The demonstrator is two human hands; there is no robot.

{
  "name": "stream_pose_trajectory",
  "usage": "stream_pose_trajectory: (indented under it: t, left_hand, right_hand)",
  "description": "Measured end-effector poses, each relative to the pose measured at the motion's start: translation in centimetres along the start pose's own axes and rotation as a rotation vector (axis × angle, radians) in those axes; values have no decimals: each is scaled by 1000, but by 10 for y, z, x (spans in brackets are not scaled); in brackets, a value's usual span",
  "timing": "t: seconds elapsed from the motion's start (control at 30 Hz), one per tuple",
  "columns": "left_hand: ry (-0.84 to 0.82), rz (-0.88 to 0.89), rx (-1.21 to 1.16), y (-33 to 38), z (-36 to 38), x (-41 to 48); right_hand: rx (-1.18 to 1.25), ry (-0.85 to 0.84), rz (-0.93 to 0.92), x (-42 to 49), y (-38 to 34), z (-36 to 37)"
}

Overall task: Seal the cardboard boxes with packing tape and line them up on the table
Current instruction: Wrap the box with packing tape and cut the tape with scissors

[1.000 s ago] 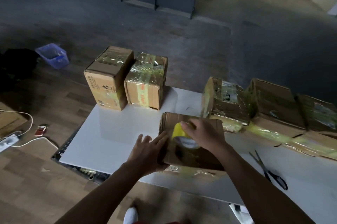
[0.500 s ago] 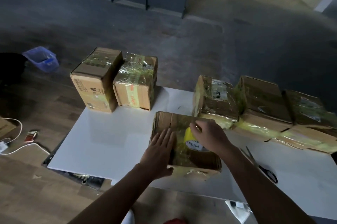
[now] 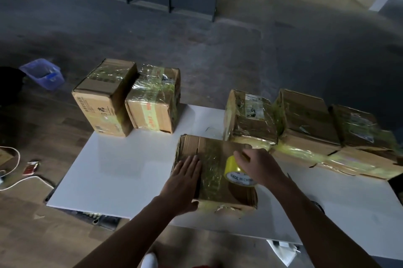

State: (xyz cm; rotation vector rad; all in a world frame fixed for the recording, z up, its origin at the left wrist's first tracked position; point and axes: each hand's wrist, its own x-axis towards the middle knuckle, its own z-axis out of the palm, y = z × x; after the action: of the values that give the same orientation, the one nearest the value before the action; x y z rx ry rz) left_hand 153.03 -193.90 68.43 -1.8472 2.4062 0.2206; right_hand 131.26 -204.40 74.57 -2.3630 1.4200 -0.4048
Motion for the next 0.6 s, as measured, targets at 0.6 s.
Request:
stream_pose_trajectory:
  t: [0.6]
  left_hand:
    - [-78,29,-49,40,-5,23]
  right_hand:
    - [376,-1,99,-7,13,2]
